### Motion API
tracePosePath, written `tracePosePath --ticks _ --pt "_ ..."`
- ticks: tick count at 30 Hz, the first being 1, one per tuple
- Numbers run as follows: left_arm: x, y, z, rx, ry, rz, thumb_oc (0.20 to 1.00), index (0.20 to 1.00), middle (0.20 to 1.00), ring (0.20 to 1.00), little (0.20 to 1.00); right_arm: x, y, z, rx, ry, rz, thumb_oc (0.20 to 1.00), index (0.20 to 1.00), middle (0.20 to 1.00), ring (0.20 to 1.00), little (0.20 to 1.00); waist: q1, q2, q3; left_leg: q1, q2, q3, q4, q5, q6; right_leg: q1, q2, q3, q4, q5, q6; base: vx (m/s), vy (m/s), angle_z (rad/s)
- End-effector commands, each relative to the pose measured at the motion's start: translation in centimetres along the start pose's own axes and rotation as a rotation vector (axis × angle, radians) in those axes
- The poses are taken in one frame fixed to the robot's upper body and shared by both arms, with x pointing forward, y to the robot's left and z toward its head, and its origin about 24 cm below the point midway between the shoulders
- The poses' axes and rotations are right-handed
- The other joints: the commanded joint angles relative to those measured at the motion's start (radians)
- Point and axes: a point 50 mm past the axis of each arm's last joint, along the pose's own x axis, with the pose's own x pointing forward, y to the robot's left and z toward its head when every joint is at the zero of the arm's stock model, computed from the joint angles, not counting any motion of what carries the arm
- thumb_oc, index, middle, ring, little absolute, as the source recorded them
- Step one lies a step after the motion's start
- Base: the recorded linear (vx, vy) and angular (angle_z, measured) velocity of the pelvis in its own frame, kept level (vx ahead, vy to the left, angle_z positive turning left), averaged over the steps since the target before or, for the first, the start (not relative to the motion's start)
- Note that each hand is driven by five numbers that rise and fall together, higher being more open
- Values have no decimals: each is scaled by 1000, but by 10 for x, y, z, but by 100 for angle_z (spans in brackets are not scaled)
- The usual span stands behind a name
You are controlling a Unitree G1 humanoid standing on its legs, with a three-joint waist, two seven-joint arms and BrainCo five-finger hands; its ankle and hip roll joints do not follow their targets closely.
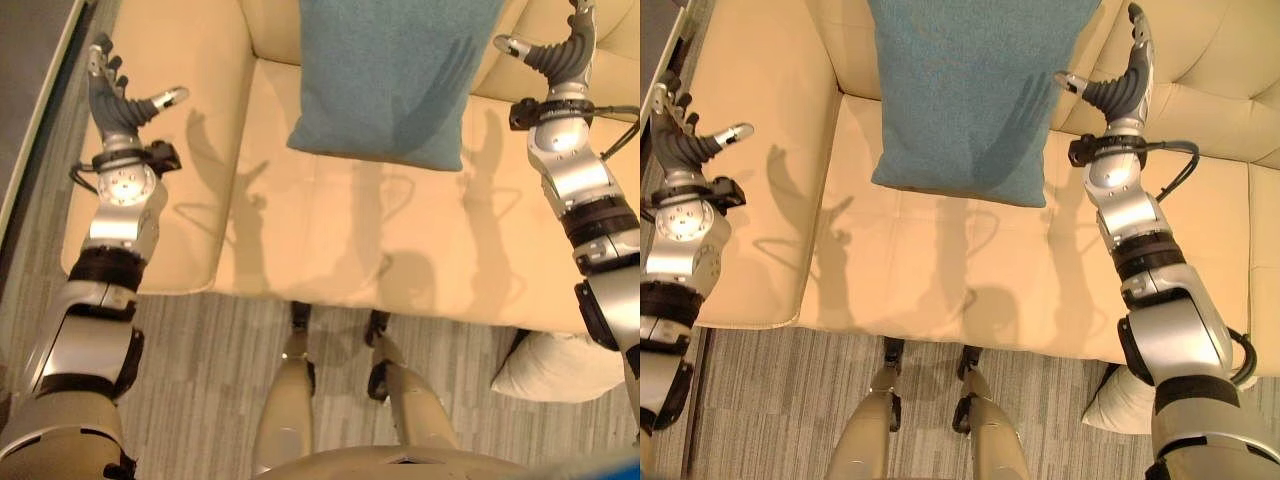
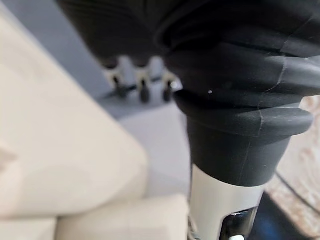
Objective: Pick up all the scattered cushions and arrange them neatly on the sofa.
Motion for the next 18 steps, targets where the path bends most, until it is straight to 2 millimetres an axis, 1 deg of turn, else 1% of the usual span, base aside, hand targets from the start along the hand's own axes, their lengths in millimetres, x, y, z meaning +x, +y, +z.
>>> tracePosePath --ticks 1,3,4,5,7,8,9,10,11,12,13,14,15,16,17,18 --pt "-25 11 -31 18 88 -28 1000 1000 1000 1000 1000 -34 -20 -51 -99 124 98 1000 1000 1000 1000 1000 17 5 -45 169 45 -40 -41 -62 -94 151 -35 -89 51 -148 121 32 -13 3" --pt "-58 21 -56 39 195 -63 1000 1000 1000 1000 1000 -69 -24 -75 -96 204 180 1000 1000 1000 1000 1000 17 3 -43 215 48 -34 -36 -70 -93 206 -38 -90 46 -153 122 45 -3 1" --pt "-70 26 -63 50 228 -83 1000 1000 1000 1000 1000 -81 -28 -83 -105 236 204 1000 1000 1000 1000 1000 17 4 -46 231 48 -32 -35 -73 -91 225 -38 -92 42 -154 122 46 13 8" --pt "-86 29 -73 65 282 -108 1000 1000 1000 1000 1000 -98 -28 -93 -86 279 227 1000 1000 1000 1000 1000 20 4 -51 253 49 -27 -35 -78 -89 251 -40 -93 34 -154 124 50 15 8" --pt "-113 45 -85 113 364 -145 1000 1000 1000 1000 1000 -124 -39 -108 -108 346 289 1000 1000 1000 1000 1000 22 8 -62 290 53 -25 -37 -83 -88 286 -40 -100 25 -157 126 44 18 4" --pt "-129 49 -94 140 421 -166 1000 1000 1000 1000 1000 -141 -43 -118 -99 406 311 1000 1000 1000 1000 1000 23 9 -69 307 54 -23 -38 -86 -87 306 -39 -100 21 -160 126 41 28 1" --pt "-143 58 -101 170 476 -168 1000 1000 1000 1000 1000 -154 -47 -125 -96 448 328 1000 1000 1000 1000 1000 22 10 -76 323 56 -23 -39 -89 -86 323 -38 -100 18 -164 124 36 34 2" --pt "-157 65 -108 203 526 -172 1000 1000 1000 1000 1000 -167 -51 -132 -106 488 337 1000 1000 1000 1000 1000 24 13 -83 338 56 -21 -39 -90 -87 341 -37 -102 14 -167 125 24 25 4" --pt "-156 65 -108 203 526 -172 1000 1000 1000 1000 1000 -167 -51 -132 -106 489 337 1000 1000 1000 1000 1000 21 11 -85 334 54 -23 -40 -86 -86 338 -39 -103 14 -165 125 7 38 4" --pt "-192 75 -128 205 676 -142 1000 1000 1000 1000 1000 -195 -53 -145 -102 583 358 1000 1000 1000 1000 1000 23 14 -96 366 57 -23 -42 -92 -86 373 -37 -107 9 -174 124 14 33 5" --pt "-210 80 -138 234 749 -140 1000 1000 1000 1000 1000 -211 -53 -152 -110 639 369 1000 1000 1000 1000 1000 24 17 -100 384 59 -21 -40 -98 -87 393 -32 -104 9 -183 122 14 33 3" --pt "-210 80 -138 234 749 -141 1000 1000 1000 1000 1000 -211 -53 -152 -110 639 369 1000 1000 1000 1000 1000 23 16 -101 381 57 -22 -41 -94 -85 391 -34 -106 8 -181 122 24 25 5" --pt "-240 85 -152 243 878 -128 1000 1000 1000 1000 1000 -235 -53 -162 -142 719 396 1000 1000 1000 1000 1000 22 21 -111 406 59 -23 -41 -99 -85 420 -30 -106 6 -193 118 15 19 7" --pt "-256 86 -158 272 940 -137 1000 1000 1000 1000 1000 -248 -53 -167 -142 770 398 1000 1000 1000 1000 1000 19 24 -111 416 61 -29 -37 -100 -85 433 -27 -105 5 -199 114 5 14 10" --pt "-267 84 -163 282 987 -151 1000 1000 1000 1000 1000 -257 -52 -171 -145 802 392 1000 1000 1000 1000 1000 17 26 -108 424 62 -33 -35 -104 -86 445 -23 -98 4 -205 109 -17 6 11" --pt "-267 84 -163 282 987 -151 1000 1000 1000 1000 1000 -257 -52 -171 -145 802 392 1000 1000 1000 1000 1000 15 25 -110 419 60 -35 -35 -100 -85 441 -25 -100 4 -204 110 -77 22 27"
